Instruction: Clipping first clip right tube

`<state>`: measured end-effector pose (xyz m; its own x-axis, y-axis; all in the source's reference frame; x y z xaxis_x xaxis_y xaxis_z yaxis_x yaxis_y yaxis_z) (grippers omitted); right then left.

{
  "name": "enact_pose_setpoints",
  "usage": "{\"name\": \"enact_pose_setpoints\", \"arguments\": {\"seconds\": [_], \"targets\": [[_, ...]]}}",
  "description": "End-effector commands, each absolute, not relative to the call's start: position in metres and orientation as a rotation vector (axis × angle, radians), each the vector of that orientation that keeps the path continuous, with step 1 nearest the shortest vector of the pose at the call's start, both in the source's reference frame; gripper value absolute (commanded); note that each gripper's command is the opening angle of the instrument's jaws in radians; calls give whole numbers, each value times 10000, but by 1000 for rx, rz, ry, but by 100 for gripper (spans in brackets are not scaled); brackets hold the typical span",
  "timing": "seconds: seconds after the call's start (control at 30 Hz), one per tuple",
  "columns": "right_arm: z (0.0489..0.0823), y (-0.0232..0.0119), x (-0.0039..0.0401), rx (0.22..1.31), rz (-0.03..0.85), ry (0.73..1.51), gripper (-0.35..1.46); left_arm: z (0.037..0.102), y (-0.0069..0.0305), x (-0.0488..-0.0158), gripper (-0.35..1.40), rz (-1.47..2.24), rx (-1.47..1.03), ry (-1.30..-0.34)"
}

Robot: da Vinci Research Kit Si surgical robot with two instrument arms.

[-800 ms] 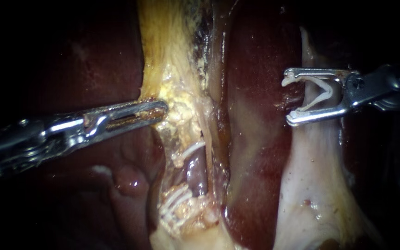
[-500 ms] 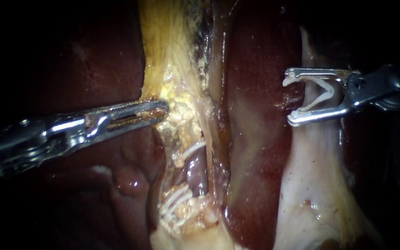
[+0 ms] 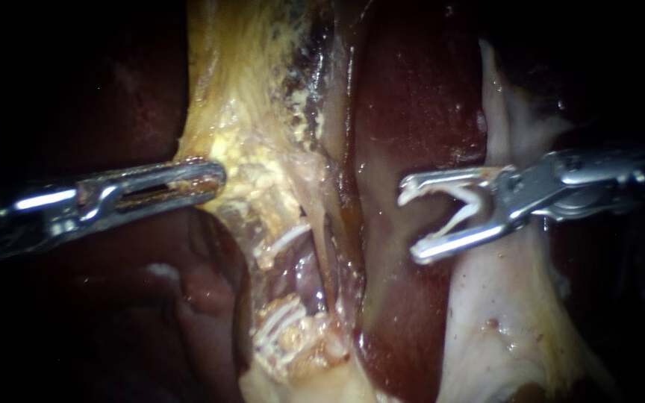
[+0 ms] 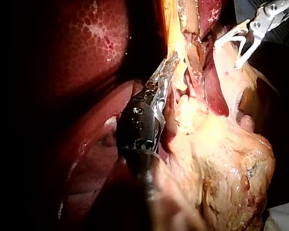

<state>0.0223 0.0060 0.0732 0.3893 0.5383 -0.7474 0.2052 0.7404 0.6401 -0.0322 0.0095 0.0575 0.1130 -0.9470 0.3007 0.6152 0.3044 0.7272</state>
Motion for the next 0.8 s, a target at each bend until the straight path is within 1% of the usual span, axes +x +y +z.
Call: {"name": "enact_pose_setpoints", "arguments": {"seconds": [0.03,0.23,0.37,0.63,0.8], "targets": [[741,53,230,766,242,1173,53,574,96,-321,-35,-1217,481,-843],[777,34,259,847,238,1151,51,570,97,-319,-35,-1214,477,-846],[791,31,265,854,236,1146,51,567,96,-319,-35,-1216,476,-846],[803,31,272,847,236,1136,50,558,96,-320,-35,-1216,474,-854],[808,25,284,840,236,1135,51,555,96,-320,-35,-1212,471,-858]]}}
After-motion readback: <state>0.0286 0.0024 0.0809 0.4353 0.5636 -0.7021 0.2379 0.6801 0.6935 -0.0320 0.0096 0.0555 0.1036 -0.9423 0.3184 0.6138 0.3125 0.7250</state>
